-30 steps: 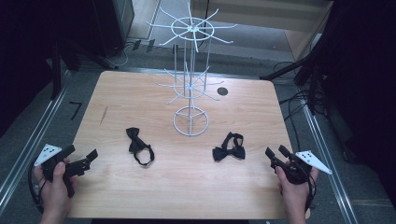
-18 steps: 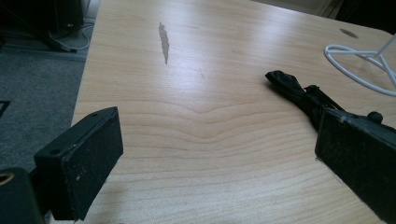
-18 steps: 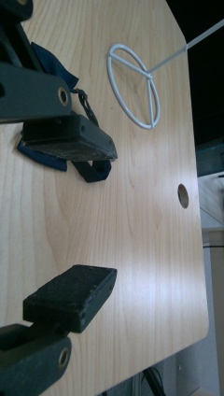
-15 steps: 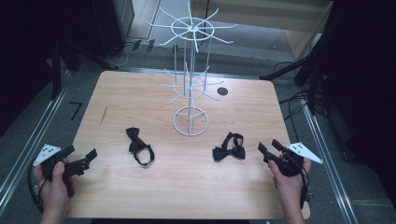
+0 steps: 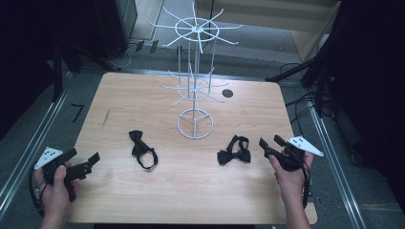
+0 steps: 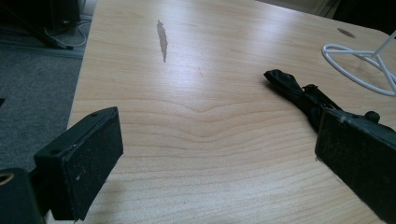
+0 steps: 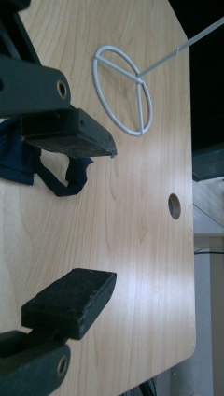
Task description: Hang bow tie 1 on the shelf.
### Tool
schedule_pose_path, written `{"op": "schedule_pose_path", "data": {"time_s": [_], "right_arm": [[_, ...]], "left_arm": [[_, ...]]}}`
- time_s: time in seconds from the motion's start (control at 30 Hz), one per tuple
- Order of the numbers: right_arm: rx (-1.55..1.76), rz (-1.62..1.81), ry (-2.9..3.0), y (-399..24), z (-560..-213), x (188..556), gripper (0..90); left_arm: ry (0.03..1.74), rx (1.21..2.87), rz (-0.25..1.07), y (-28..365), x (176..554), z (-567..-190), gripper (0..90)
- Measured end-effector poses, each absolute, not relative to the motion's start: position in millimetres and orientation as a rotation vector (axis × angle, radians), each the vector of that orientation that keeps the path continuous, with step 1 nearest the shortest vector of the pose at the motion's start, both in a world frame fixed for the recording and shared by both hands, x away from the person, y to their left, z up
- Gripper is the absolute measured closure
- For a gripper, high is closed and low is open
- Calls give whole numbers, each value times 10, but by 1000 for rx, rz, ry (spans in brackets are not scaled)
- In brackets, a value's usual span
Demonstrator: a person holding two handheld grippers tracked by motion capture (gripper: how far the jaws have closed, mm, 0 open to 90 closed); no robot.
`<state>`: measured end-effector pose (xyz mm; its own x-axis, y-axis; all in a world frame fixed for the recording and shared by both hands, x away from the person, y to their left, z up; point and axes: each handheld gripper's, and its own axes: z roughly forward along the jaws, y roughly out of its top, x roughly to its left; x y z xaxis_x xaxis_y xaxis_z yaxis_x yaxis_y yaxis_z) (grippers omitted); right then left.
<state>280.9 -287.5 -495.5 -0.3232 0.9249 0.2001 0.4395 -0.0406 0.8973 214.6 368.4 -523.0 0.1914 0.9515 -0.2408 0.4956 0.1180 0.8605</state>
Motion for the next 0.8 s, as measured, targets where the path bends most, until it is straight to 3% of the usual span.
{"op": "schedule_pose_path", "data": {"time_s": [0.8], "right_arm": [[1514, 1313, 1827, -2561, -5095, 3339, 301]], "left_arm": [[1458, 1529, 585, 3685, 2177, -5231, 13]]}}
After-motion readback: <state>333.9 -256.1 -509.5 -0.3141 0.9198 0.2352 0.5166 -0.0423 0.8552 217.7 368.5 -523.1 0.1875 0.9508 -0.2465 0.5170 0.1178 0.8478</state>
